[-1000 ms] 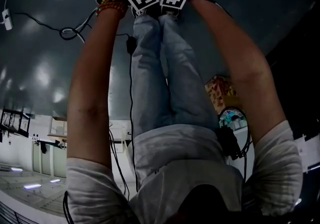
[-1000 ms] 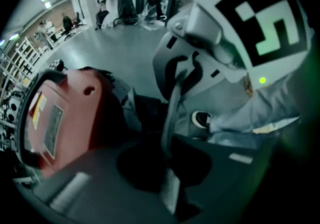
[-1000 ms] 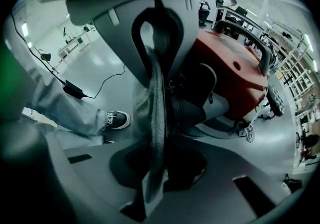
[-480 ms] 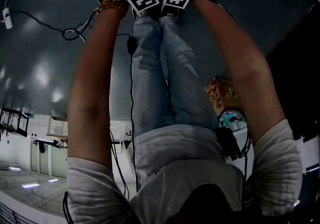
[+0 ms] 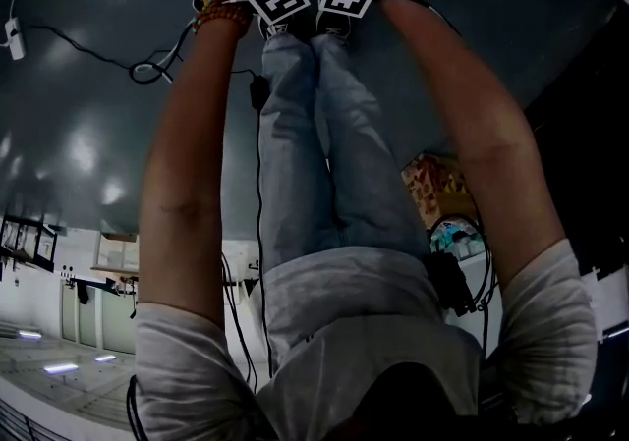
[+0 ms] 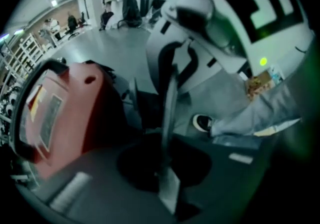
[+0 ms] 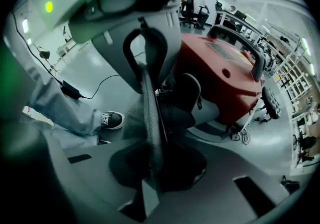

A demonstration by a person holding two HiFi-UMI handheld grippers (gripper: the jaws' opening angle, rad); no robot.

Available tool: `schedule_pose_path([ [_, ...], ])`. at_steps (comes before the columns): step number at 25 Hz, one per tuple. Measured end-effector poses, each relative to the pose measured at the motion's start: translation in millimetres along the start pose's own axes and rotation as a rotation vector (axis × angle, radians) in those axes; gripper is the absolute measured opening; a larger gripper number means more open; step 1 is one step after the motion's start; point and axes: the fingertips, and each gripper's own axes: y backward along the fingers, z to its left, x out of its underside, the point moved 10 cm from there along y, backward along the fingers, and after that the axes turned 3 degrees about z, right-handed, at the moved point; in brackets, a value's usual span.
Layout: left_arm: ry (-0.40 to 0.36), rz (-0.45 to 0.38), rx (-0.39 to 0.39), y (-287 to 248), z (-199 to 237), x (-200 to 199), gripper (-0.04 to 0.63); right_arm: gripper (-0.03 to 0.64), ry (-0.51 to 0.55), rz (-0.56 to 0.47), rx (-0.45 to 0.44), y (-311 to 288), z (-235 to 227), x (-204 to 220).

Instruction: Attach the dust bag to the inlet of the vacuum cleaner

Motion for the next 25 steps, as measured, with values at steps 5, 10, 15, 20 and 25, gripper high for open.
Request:
schedule_pose_path([
  [5,-0.02,-0.032,-0.013,9.2,-5.1,-9.0,0.026,0.038,0.011,0.039,-0.01,-3.3,8.2,10.1],
  [10,0.057,0.003,0.023,-0.9,5.6,4.0,0.028,0.038,0.054,0.025,-0.001,6.5,-1.1,-5.4],
  [15,0.04,0.006,-0.002,4.5,2.1,1.7,0.025,0.038,0.035,0.017,0.004,3.4,0.2,-1.8],
  [20,-0.016,-0.028,-0.024,14.6,0.0,-7.7,0.023,0.038,0.004,0.027,-0.001,-7.6,2.4,8.2],
  [25,0.058,-0.015,-0.012,1.9,5.7,1.4,0.028,0.038,0.003,0.024,0.001,4.0,-0.6,-1.0],
])
